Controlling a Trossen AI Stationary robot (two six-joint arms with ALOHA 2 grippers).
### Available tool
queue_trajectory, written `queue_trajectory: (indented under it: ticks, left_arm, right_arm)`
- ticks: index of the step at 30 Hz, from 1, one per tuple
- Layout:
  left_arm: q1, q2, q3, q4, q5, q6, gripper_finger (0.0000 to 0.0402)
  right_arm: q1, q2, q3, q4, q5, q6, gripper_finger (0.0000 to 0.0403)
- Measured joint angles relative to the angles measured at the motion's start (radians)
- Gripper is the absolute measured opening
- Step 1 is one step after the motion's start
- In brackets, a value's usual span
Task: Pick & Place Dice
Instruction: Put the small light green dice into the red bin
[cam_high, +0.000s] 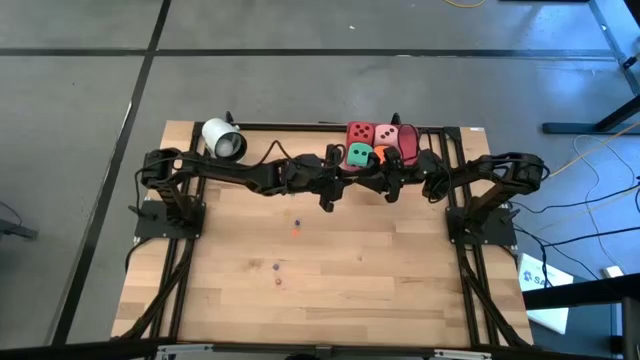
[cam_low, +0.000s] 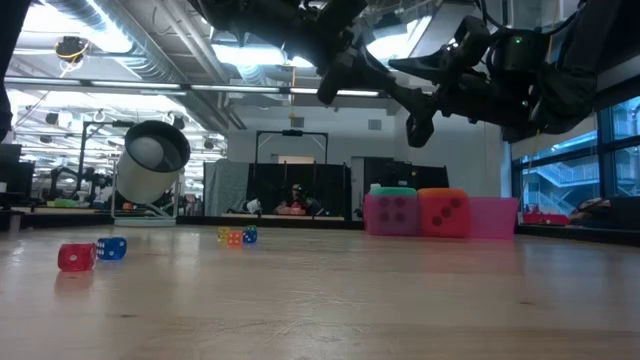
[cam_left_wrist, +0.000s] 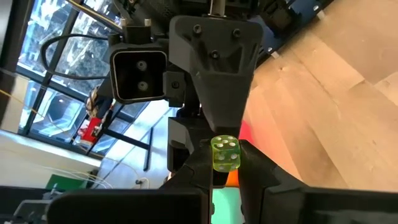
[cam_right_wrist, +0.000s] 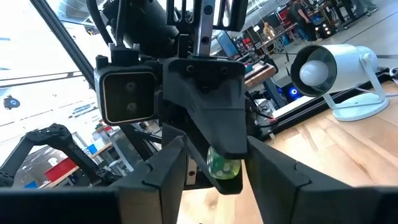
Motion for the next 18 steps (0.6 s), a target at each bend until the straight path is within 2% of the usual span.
queue_trajectory:
  ticks: [8, 16, 18]
  left_arm:
    - [0.0, 0.0, 0.0, 0.004, -0.001, 0.0, 0.0029]
    - [0.001, 0.0, 0.0, 0.002, -0.017, 0.011, 0.0029]
    - [0.001, 0.0, 0.0, 0.002, -0.019, 0.011, 0.0029]
  right_arm:
    - [0.0, 0.0, 0.0, -0.003, -0.002, -0.008, 0.0131]
    - [0.001, 0.0, -0.002, -0.005, -0.01, -0.024, 0.0059]
    - [0.001, 0.0, -0.002, -0.003, -0.013, -0.032, 0.0053]
